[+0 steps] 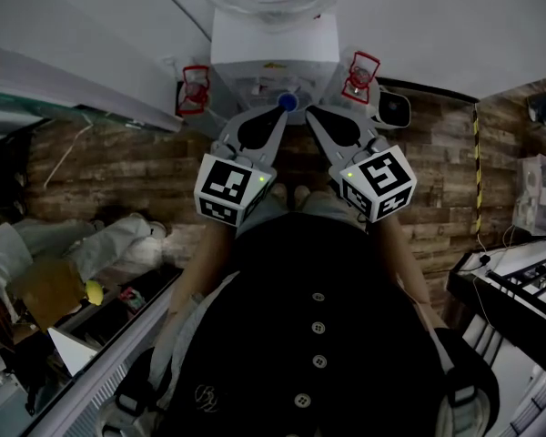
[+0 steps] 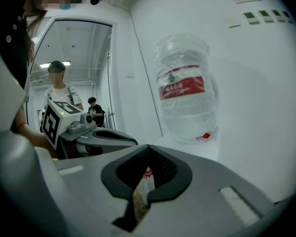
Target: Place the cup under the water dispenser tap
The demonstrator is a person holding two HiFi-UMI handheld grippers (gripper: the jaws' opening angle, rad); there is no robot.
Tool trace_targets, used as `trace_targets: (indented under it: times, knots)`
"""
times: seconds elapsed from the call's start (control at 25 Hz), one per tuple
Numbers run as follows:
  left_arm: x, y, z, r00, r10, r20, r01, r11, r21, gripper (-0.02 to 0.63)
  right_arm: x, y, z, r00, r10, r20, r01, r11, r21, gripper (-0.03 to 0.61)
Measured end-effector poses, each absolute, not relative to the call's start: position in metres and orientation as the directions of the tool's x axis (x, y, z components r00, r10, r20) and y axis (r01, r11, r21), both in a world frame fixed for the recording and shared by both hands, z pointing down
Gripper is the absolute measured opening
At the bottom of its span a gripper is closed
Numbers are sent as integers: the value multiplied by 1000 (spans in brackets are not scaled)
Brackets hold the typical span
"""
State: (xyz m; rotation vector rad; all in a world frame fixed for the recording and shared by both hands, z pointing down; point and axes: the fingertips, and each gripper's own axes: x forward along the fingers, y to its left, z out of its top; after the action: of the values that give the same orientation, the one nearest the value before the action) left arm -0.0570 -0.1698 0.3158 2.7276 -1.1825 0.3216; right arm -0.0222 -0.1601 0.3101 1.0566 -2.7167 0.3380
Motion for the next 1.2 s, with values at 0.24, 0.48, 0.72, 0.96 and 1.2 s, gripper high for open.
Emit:
trace_targets:
  times: [0.24, 0.48, 0.72, 0.96, 1.2]
  knots:
    - [-56, -170, 315, 666, -702, 251, -734, -677, 56, 0, -23, -158, 312, -721, -634, 278, -683, 717, -135, 0]
    - [-56, -168, 314, 667, -697, 262, -734, -676, 69, 0, -23, -159, 313, -720, -636, 280, -685, 717, -133, 0]
    - [-56, -169, 313, 664, -700, 264, -737, -671, 76, 0, -23, -159, 314, -716, -639, 282, -689, 712, -135, 0]
    - [-56, -169, 314, 659, -703, 268, -741, -667, 72, 0, -22, -158, 317, -708, -639, 300, -693, 711, -119, 0]
    - [-57, -168, 317, 661, -707, 252, -739, -671, 58, 0, -21, -157, 320, -706, -640, 304, -693, 712, -112, 0]
